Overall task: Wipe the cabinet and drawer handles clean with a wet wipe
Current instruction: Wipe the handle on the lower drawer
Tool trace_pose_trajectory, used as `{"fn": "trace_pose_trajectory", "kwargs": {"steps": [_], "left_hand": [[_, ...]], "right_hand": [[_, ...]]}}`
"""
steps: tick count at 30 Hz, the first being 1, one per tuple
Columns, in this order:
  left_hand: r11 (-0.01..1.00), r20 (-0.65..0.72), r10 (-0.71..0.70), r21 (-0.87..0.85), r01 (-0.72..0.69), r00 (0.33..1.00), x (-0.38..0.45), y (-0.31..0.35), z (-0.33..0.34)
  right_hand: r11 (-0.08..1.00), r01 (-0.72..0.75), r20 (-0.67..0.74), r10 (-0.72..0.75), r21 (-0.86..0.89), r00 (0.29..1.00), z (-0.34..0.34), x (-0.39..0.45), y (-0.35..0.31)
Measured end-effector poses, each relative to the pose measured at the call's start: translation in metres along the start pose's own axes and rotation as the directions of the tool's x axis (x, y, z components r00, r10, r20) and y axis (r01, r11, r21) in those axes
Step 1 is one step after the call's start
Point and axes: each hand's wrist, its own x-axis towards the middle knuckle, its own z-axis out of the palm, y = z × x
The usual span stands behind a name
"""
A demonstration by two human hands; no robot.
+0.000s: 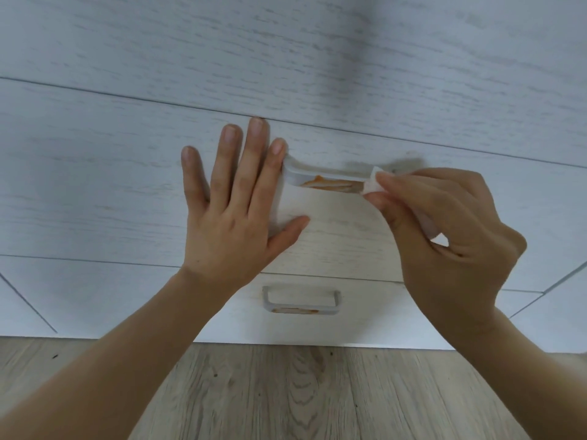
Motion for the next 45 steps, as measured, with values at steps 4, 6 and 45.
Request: {"fn": "trace_pose_trajectory", "kwargs": {"steps": [4,6,45], "left_hand": [[1.0,-0.003,0.006,0.005,-0.006,1.0,0.0,0.0,0.0],[1.0,-0.004,0.02,0.005,-0.02,1.0,-0.001,0.001,0.001],[1.0,-0.021,0.011,0.03,-0.01,1.0,-0.001,0.0,0.004]], "right_hand": [[0.997,0.069,0.042,-0.068,-0.029,0.997,0.007,0.0,0.005],[0.993,0.094,0.064,-0.089,-0.073,0.994,0.009,-0.002,0.01],[0.975,-0.184,-0.036,0.181,-0.127,0.983,0.004,0.0,-0.006]]}}
